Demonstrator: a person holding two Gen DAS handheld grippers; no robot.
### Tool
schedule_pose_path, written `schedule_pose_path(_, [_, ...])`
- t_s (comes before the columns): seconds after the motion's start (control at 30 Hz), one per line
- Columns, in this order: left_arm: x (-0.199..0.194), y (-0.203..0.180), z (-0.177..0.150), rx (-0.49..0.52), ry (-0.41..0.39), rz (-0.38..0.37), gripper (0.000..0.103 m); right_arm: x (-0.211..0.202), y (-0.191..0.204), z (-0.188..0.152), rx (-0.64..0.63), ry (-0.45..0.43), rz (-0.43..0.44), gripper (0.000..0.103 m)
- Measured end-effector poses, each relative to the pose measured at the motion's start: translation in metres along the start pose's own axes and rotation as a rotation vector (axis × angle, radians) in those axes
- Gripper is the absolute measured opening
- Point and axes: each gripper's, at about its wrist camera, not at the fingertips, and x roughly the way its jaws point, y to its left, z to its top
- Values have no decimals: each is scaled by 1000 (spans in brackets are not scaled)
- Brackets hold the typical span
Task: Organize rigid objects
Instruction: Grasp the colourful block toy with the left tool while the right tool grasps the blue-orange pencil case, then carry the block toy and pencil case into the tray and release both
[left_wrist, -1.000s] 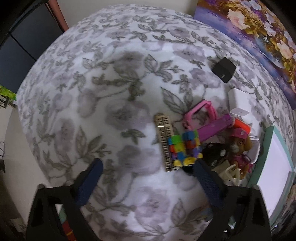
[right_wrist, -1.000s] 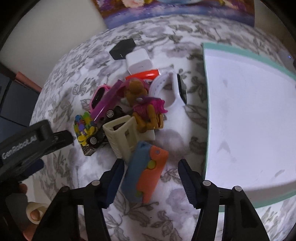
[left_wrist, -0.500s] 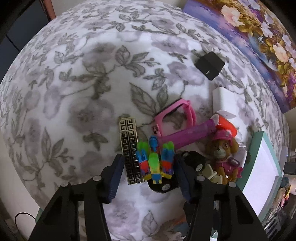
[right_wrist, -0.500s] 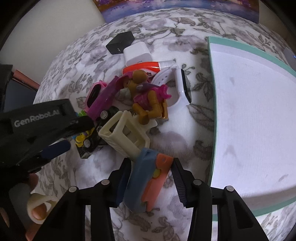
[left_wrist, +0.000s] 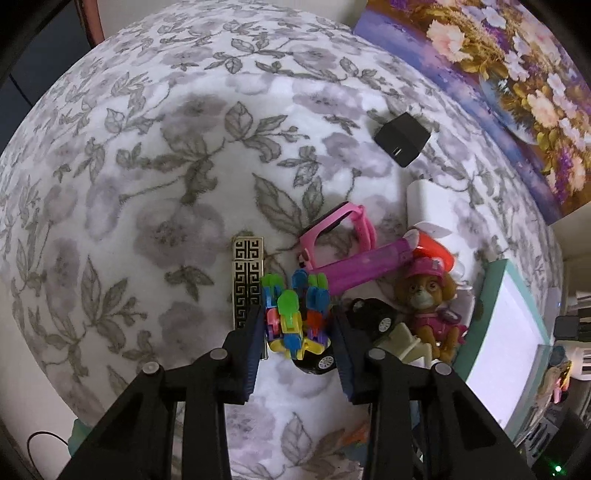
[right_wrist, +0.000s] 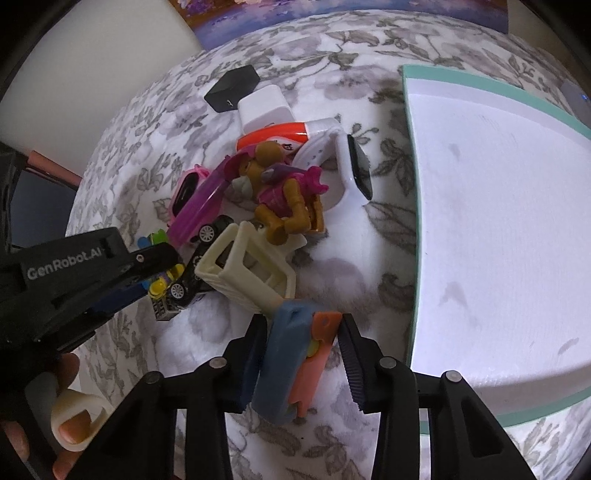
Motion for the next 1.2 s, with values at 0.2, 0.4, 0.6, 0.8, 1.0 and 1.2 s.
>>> schedule_pose_path(0.2, [-27, 11, 1, -2, -60, -5, 37, -8, -3, 0, 13, -8, 38, 24])
schedule_pose_path(0.4, [-38, 9, 4, 3, -96, -3, 37, -7, -6, -1, 20, 4, 48, 24])
schedule_pose_path(0.6, [-35, 4, 5, 15, -86, 10, 37, 3, -3, -5, -10, 38, 7, 24])
schedule_pose_path(0.8, [-28, 6, 3, 12, -59, 25, 37, 5, 12, -10, -92, 32, -71, 24])
schedule_pose_path(1.0, [-24, 7, 3, 6, -36, 24, 37, 6, 14, -10, -98, 38, -82, 25])
schedule_pose_path(1.2, [-25, 6, 3, 11, -35, 19, 37, 5, 15, -18, -129, 38, -105, 25])
